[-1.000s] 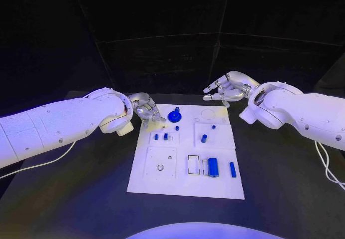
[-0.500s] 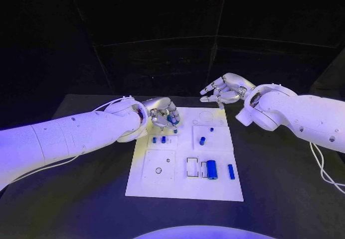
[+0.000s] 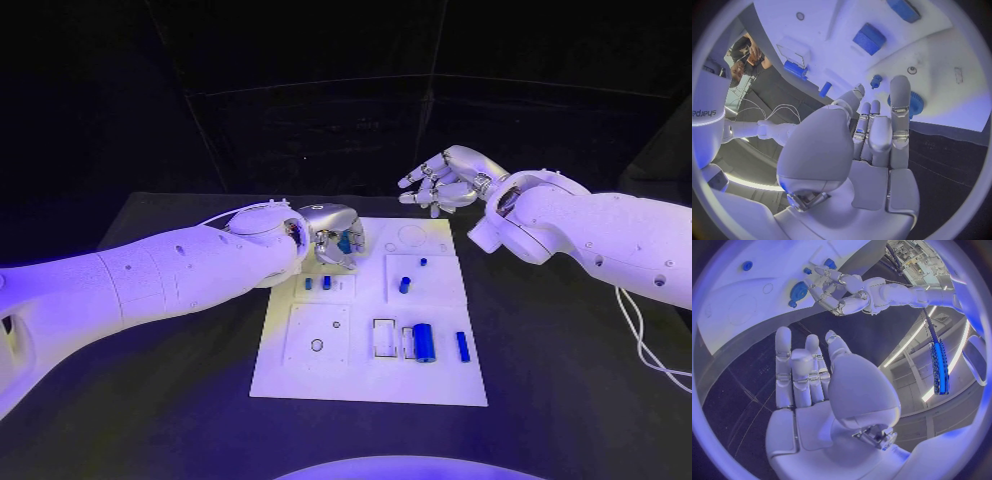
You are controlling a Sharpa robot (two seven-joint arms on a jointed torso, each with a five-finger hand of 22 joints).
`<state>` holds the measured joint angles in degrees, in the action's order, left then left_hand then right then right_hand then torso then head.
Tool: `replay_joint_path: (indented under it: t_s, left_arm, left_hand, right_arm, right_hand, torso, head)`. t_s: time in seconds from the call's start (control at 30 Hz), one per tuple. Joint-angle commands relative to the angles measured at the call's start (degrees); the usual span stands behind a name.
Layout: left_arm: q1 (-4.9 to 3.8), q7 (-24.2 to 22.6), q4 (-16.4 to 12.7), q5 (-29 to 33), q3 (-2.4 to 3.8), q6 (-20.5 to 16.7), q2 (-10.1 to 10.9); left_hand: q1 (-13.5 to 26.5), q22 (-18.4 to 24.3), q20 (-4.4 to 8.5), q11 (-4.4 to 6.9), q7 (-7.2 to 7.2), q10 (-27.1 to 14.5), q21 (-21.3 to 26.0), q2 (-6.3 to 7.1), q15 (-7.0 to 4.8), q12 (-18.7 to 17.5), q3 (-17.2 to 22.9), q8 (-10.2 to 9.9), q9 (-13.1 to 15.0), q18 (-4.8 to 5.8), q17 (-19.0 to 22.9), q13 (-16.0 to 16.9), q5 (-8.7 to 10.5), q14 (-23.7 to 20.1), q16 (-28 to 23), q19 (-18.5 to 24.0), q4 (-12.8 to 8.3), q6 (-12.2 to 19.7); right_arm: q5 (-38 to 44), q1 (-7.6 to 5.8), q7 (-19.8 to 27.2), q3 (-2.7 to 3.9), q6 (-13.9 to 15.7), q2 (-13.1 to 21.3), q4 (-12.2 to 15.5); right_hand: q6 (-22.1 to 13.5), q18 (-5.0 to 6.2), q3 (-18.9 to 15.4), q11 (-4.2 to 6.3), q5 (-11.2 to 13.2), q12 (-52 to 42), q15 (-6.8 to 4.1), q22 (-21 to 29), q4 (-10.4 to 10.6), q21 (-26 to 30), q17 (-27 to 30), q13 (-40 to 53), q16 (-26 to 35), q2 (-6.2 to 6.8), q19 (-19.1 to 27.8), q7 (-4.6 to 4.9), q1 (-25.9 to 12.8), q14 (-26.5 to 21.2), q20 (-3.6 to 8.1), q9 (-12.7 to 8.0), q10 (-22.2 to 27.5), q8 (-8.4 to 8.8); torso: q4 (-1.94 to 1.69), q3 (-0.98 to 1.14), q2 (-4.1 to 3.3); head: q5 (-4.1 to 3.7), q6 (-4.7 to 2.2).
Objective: Assemble the parts on the task board
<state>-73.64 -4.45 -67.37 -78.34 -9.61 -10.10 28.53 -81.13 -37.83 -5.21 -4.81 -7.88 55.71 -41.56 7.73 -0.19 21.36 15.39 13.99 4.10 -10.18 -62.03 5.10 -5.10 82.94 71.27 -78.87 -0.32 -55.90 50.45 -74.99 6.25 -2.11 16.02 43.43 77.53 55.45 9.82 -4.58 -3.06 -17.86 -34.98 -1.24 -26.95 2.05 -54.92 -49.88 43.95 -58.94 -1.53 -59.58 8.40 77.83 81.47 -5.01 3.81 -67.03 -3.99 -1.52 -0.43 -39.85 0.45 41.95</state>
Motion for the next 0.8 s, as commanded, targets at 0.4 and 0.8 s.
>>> replay_joint_path:
  t_s: [0.4, 0.8]
  left_arm:
    - [0.03, 1.06, 2.01, -4.11, 0.02, 4.79, -1.04]
    - [0.14, 1.24, 2.75, -4.16, 0.03, 5.85, -1.29]
  left_hand:
    - [1.72, -9.26, 0.03, 0.1, 0.16, 1.28, -8.96, -0.04, -0.06, -0.54, 1.98, -0.8, -0.16, 2.26, -4.83, -1.18, -0.24, 1.64, 4.66, -1.88, -0.6, -1.75]
    - [2.39, -13.25, 0.1, 0.31, 0.37, 2.17, -12.73, -0.14, -0.2, -0.62, 2.74, -0.98, -0.15, 2.82, -5.68, -1.28, -0.23, 1.97, 5.71, -2.46, -0.8, -2.49]
  right_arm:
    - [-0.99, -0.12, 1.38, 0.04, 1.65, -0.23, -0.13]
    - [-3.5, -0.12, 3.19, 0.04, -0.08, -0.59, -0.75]
  right_hand:
    - [-0.26, 0.45, 3.24, -1.77, -0.04, 11.92, 2.04, 5.86, 0.88, 10.48, 17.87, -11.61, 25.55, 1.03, 4.6, 1.24, 0.06, -9.05, -1.91, 0.13, 5.47, -0.9]
    - [-0.02, 0.84, 9.69, -5.39, 0.41, 25.87, 7.4, 17.04, 1.2, 29.35, 34.95, -34.57, 51.97, 3.17, 10.01, 3.17, -0.29, -16.61, -7.51, -0.01, 4.19, -0.57]
  torso:
    - [-0.13, -0.04, 0.04]
    - [-0.1, -0.02, 0.03]
  head:
    - [-0.25, 0.28]
    - [-0.34, 0.45]
